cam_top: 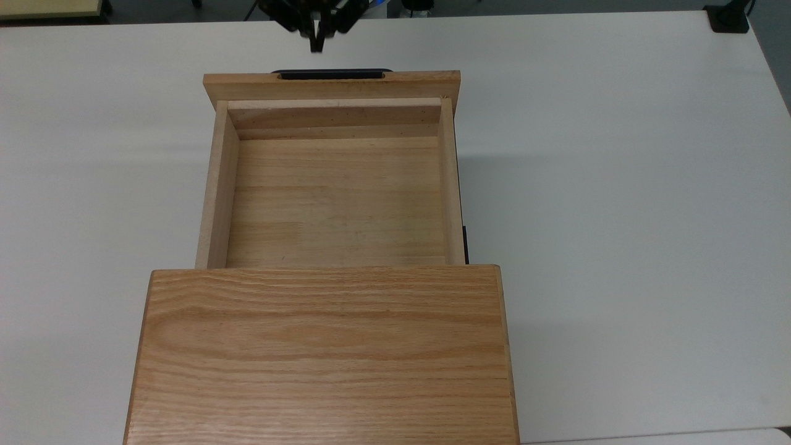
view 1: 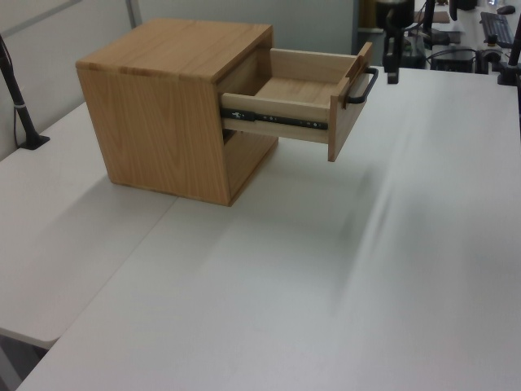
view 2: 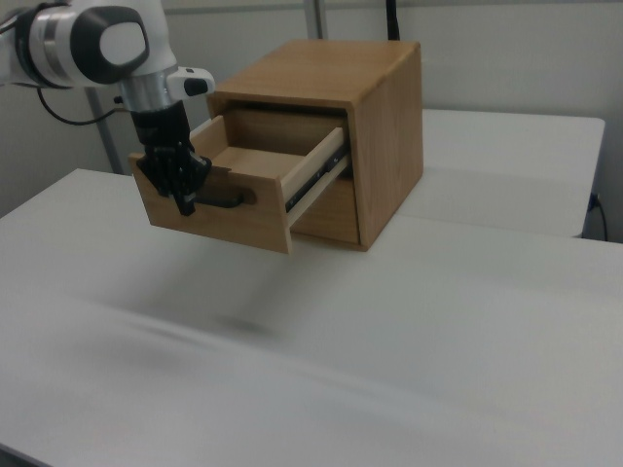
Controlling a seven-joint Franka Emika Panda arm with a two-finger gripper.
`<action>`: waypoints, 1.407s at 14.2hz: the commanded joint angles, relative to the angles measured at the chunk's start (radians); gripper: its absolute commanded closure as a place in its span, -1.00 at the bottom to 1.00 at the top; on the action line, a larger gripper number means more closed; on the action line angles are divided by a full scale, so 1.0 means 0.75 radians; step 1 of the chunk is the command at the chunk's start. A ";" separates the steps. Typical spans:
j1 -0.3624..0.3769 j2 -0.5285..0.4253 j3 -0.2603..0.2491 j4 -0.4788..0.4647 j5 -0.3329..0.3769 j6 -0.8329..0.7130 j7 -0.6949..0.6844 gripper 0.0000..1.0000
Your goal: Close the drawer by sliding it
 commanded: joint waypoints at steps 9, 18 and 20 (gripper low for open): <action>0.003 0.185 0.031 0.050 0.018 0.644 0.681 1.00; -0.003 0.558 0.031 0.402 -0.227 0.983 1.153 1.00; -0.001 0.593 0.029 0.415 -0.333 1.090 1.251 1.00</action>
